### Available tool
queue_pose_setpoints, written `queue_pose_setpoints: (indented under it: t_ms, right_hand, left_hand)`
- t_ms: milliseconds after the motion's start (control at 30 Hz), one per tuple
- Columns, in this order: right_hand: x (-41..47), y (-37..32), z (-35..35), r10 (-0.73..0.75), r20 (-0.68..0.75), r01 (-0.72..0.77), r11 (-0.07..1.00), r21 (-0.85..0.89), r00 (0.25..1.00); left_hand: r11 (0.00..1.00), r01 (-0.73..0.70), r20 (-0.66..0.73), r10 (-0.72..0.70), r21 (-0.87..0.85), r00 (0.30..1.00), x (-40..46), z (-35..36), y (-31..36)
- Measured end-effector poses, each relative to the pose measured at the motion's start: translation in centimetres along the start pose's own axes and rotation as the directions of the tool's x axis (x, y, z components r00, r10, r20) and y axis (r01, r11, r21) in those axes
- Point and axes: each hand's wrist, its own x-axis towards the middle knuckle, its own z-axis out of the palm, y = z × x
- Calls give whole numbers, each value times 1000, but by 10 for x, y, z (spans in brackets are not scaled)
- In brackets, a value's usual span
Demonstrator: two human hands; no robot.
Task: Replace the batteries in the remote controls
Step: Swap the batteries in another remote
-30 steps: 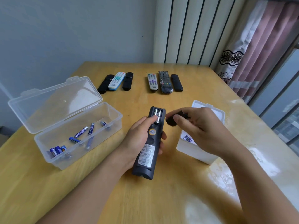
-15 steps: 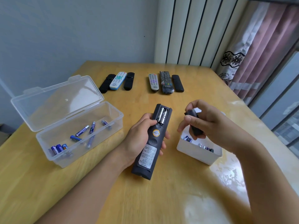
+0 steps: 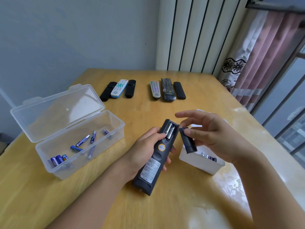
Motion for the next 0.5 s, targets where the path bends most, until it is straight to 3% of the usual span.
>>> queue_pose_setpoints:
  t_ms: [67,200,367,500]
  right_hand:
    - [4,0,9,-41,-68,36,997,-72,997]
    - [8,2,29,-40,-11,39,993,-110,999]
    - [12,2,39,-128,-177,81,964,-253,976]
    - [9,3,42,-178,-160,124,945,-303,971]
  left_hand:
    - [1000,-7,-25,6,-26,1000,2,1,-1]
    - [993,-22,-120,9,-112,993,4,3,-3]
    - [991,-73,-205,49,-111,978,2,-6,4]
    - [978,-159,-232,126,-132,964,2,-4,1]
